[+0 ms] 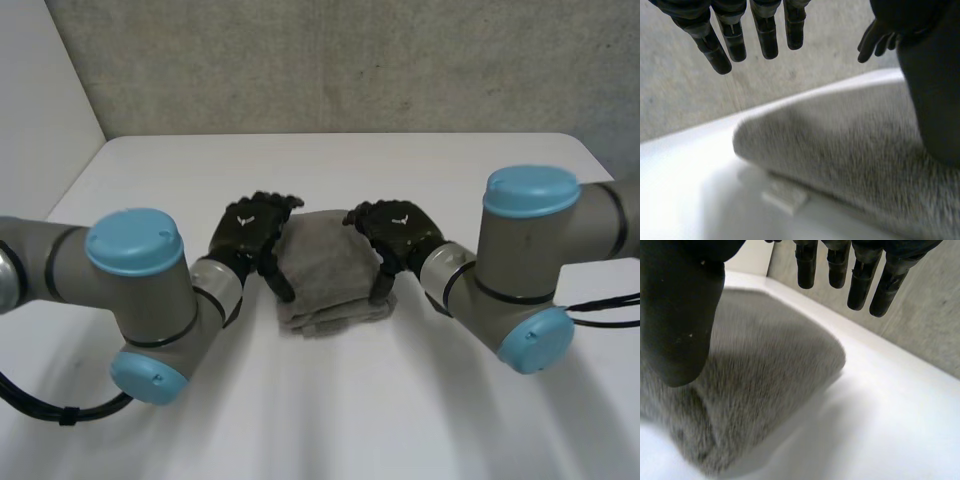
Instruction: Fold the towel.
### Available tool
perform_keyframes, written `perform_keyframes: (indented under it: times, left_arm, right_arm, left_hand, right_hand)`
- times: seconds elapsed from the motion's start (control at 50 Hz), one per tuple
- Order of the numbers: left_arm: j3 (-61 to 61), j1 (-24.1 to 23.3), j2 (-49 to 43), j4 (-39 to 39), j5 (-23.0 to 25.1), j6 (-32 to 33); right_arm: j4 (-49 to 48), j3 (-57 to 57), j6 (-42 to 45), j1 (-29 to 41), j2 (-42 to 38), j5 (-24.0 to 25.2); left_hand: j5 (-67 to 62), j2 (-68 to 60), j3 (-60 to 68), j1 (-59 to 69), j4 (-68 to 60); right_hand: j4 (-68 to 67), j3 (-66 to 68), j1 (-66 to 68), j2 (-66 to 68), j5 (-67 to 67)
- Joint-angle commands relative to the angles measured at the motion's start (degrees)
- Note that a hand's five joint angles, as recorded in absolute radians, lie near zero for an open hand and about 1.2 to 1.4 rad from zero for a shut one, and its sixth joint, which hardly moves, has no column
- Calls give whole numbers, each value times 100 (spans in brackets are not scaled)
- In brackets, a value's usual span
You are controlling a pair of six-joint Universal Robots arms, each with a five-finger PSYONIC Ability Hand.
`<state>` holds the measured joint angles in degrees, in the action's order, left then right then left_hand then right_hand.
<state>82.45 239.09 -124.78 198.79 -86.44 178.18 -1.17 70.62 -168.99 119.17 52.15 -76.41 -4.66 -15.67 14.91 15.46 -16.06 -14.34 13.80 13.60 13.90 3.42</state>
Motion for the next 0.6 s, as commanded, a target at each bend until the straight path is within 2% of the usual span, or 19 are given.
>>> perform_keyframes:
  times: [0.02,0.08,0.16,0.2,0.28,0.34,0.42,0.6]
  left_arm:
    - [-27,15,813,-103,-4,-46]
    - [-79,50,1234,-252,-4,-46]
    - [-211,103,1720,-552,-84,-37]
    - [-412,208,2157,-963,-302,-2]
    - [-667,480,2474,-1437,-452,15]
    - [-905,813,2660,-1938,-453,-28]
    - [-1142,885,2696,-2493,-453,-46]
    - [-1161,903,2687,-2740,-462,-55]
  right_arm:
    - [214,30,-345,1,779,-58]
    - [205,13,-530,-34,1254,-269]
    - [205,-57,-600,-183,1902,-821]
    - [205,-66,-592,-244,2104,-1005]
    - [205,-66,-618,-429,2527,-1340]
    - [284,-66,-618,-604,2625,-1420]
    - [459,-101,-618,-702,2634,-1455]
    - [952,-347,-627,-825,2625,-1464]
  left_hand:
    - [109,210,-133,-188,248]
    - [109,210,-133,-188,248]
    - [159,260,-183,-239,299]
    - [276,377,-300,-356,416]
    - [344,445,-368,-424,484]
    - [361,462,-385,-441,501]
    - [361,462,-385,-441,501]
    - [361,462,-385,-441,501]
  right_hand:
    - [434,-380,-360,-390,-342]
    - [434,-380,-360,-390,-342]
    - [434,-380,-360,-390,-342]
    - [434,-380,-360,-390,-342]
    - [434,-380,-360,-390,-342]
    - [434,-380,-360,-390,-342]
    - [434,-380,-360,-390,-342]
    - [434,-380,-360,-390,-342]
